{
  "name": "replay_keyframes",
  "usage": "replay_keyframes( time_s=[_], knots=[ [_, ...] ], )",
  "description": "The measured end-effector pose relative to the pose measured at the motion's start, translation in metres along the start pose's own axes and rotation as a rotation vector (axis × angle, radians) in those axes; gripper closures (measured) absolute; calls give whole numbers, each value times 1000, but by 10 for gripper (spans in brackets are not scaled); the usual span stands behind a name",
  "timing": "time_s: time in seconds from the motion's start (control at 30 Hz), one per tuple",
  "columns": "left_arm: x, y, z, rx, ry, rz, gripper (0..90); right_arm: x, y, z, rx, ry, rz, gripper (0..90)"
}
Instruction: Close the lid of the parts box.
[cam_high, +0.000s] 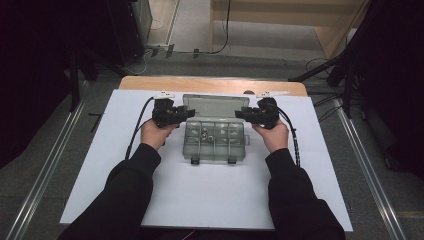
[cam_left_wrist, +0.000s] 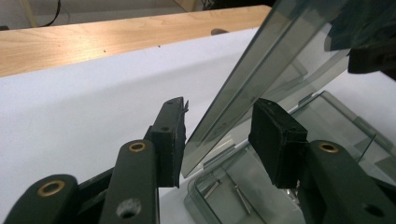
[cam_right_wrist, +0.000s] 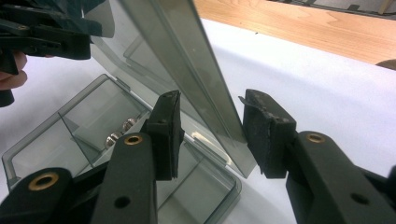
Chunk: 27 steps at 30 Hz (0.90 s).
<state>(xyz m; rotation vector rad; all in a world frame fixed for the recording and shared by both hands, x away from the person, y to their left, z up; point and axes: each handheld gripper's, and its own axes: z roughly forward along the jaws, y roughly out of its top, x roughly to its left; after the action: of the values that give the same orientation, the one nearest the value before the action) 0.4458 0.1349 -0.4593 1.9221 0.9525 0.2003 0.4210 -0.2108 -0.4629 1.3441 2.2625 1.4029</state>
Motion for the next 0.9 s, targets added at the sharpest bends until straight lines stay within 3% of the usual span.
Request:
replay_keyframes(
  time_s=[0.1, 0.2, 0.27, 0.43, 0.6, 0.77, 0.9],
  knots=[
    [0, 0, 0, 14, -13, -6, 485, 1, 0, -1, 3, -3, -1, 584],
    [1, -1, -2, 29, -9, -5, 481, 2, 0, -1, 7, -7, -7, 584],
    [3, -1, -4, 44, -14, -11, 421, 2, -1, -1, 7, -6, -6, 583],
    [8, -5, -11, 62, -8, -24, 420, 2, -1, -1, 5, -5, -9, 579],
    [15, -8, -20, 110, -21, -37, 378, 3, -2, -2, 6, 1, -10, 573],
    [22, -10, -27, 114, -26, -68, 378, 4, -2, -3, 8, 0, -16, 570],
    [27, -11, -30, 133, -8, -70, 378, 5, -2, -4, 9, 0, -19, 568]
  ],
)
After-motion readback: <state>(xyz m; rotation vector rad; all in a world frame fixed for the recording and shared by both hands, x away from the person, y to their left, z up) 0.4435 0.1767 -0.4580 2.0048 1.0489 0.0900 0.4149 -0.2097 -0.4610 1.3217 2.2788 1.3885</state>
